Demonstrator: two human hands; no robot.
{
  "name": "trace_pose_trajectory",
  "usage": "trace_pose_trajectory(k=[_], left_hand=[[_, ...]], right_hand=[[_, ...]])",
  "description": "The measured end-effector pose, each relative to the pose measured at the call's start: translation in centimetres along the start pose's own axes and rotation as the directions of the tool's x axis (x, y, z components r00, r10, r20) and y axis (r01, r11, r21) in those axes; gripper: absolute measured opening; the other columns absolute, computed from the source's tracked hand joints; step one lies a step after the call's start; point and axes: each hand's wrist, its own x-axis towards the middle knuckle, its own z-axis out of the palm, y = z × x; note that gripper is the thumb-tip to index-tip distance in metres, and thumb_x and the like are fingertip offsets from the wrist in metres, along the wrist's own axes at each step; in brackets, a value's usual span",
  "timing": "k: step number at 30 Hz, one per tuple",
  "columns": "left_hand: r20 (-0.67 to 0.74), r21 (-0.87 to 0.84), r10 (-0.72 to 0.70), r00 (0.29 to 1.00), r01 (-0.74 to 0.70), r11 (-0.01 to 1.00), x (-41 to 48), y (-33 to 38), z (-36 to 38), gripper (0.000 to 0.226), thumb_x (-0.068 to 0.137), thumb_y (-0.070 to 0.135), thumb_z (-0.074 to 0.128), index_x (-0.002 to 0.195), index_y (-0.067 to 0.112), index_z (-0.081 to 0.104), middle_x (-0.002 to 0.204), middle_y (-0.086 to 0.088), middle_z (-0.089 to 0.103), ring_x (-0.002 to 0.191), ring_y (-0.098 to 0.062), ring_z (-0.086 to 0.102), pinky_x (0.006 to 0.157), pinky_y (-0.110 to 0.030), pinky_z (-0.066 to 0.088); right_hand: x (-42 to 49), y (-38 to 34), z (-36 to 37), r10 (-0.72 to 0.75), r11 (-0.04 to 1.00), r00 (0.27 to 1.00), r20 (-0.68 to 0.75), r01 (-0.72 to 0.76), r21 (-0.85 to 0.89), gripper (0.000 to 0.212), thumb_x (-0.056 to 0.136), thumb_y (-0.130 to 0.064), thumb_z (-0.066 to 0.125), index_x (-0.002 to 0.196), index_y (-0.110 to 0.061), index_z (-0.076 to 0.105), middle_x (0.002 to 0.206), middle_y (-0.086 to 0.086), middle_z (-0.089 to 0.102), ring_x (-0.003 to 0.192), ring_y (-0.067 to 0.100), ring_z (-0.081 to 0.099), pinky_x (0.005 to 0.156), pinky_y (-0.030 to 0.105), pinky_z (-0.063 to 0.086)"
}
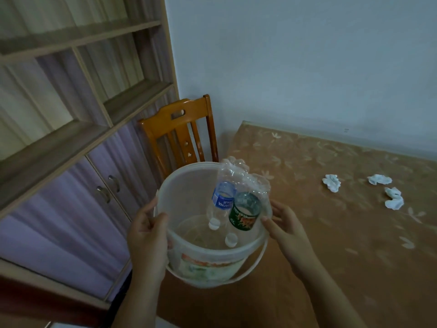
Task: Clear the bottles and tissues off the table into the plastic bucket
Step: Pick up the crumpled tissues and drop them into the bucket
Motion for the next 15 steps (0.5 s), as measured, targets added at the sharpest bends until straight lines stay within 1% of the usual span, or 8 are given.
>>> trace_pose_trajectory(k=[3, 5, 7, 9, 10, 12, 14, 15], left_hand=[[0.018, 0.003, 0.008, 1.0, -0.008, 1.0, 2.0, -0.4, -4.2, 0.033, 0.087, 0.011, 0.059, 0.096, 0.042, 0.064, 0.059, 0.026, 0.063, 0.052, 0.007, 0.059, 0.047, -0.021, 0.052], [0.042, 0.021, 0.007, 0.999, -0.008, 1.0, 3.3, -0.6, -6.9, 0.029, 0.087, 0.01, 0.058, 0.102, 0.034, 0.064, 0.063, 0.028, 0.064, 0.057, 0.007, 0.06, 0.055, -0.027, 0.053], [0.08, 0.042, -0.004, 0.997, 0.001, 0.999, 4.7, -0.8, -9.9, 0.03, 0.087, 0.011, 0.058, 0.101, 0.037, 0.062, 0.069, 0.021, 0.067, 0.064, 0.001, 0.063, 0.062, -0.033, 0.052], [0.112, 0.058, -0.005, 0.994, -0.002, 0.998, 6.1, -0.7, -12.4, 0.031, 0.088, 0.012, 0.057, 0.098, 0.041, 0.06, 0.075, 0.009, 0.069, 0.068, -0.007, 0.064, 0.06, -0.032, 0.051], [0.123, 0.07, -0.002, 0.992, -0.006, 0.998, 6.7, -0.6, -13.4, 0.032, 0.088, 0.012, 0.056, 0.098, 0.042, 0.059, 0.077, 0.004, 0.068, 0.065, -0.008, 0.063, 0.058, -0.031, 0.049], [0.143, 0.104, 0.003, 0.99, -0.018, 0.994, 8.1, -0.6, -15.0, 0.03, 0.088, 0.013, 0.056, 0.103, 0.039, 0.059, 0.075, -0.001, 0.066, 0.06, -0.006, 0.061, 0.056, -0.031, 0.048], [0.159, 0.132, 0.005, 0.987, -0.026, 0.991, 9.5, -0.7, -16.0, 0.028, 0.088, 0.014, 0.056, 0.107, 0.035, 0.058, 0.072, -0.003, 0.064, 0.062, -0.011, 0.061, 0.06, -0.035, 0.05], [0.168, 0.134, 0.007, 0.986, -0.029, 0.991, 10.1, -0.8, -16.3, 0.027, 0.088, 0.015, 0.056, 0.106, 0.036, 0.058, 0.073, -0.005, 0.064, 0.064, -0.013, 0.061, 0.062, -0.037, 0.051]], right_hand=[[-1.1, -0.2, 5.0, -0.048, 0.998, 0.995, -0.086, 0.052, 0.039, 0.028, 0.082, -0.018, 0.063, 0.105, -0.034, 0.057, 0.108, -0.011, 0.062, 0.09, -0.005, 0.06, 0.066, 0.015, 0.052], [-1.9, -0.4, 7.9, -0.067, 0.997, 0.991, -0.112, 0.072, 0.041, 0.03, 0.081, -0.015, 0.063, 0.103, -0.034, 0.059, 0.107, -0.011, 0.063, 0.092, -0.002, 0.06, 0.068, 0.018, 0.053], [-2.4, -0.5, 11.1, -0.075, 0.996, 0.99, -0.123, 0.081, 0.044, 0.031, 0.081, -0.011, 0.062, 0.102, -0.034, 0.059, 0.107, -0.011, 0.063, 0.095, 0.002, 0.06, 0.071, 0.02, 0.052], [-2.9, -0.5, 13.9, -0.069, 0.996, 0.989, -0.13, 0.075, 0.046, 0.031, 0.082, -0.009, 0.061, 0.103, -0.031, 0.058, 0.106, -0.009, 0.063, 0.097, 0.006, 0.06, 0.074, 0.022, 0.049], [-3.0, -0.6, 15.1, -0.063, 0.996, 0.989, -0.137, 0.07, 0.047, 0.032, 0.082, -0.008, 0.061, 0.105, -0.03, 0.058, 0.106, -0.009, 0.063, 0.097, 0.007, 0.059, 0.075, 0.021, 0.048], [-3.1, -0.6, 17.1, -0.057, 0.997, 0.988, -0.146, 0.065, 0.047, 0.033, 0.082, -0.007, 0.061, 0.106, -0.028, 0.057, 0.105, -0.01, 0.062, 0.097, 0.007, 0.059, 0.072, 0.019, 0.048], [-3.0, -0.7, 18.7, -0.057, 0.997, 0.987, -0.149, 0.064, 0.044, 0.033, 0.082, -0.006, 0.06, 0.105, -0.029, 0.057, 0.104, -0.01, 0.062, 0.096, 0.005, 0.059, 0.068, 0.016, 0.05], [-2.8, -0.8, 19.2, -0.056, 0.997, 0.987, -0.151, 0.063, 0.044, 0.033, 0.082, -0.006, 0.06, 0.105, -0.03, 0.057, 0.104, -0.01, 0.063, 0.095, 0.004, 0.059, 0.067, 0.014, 0.051]])
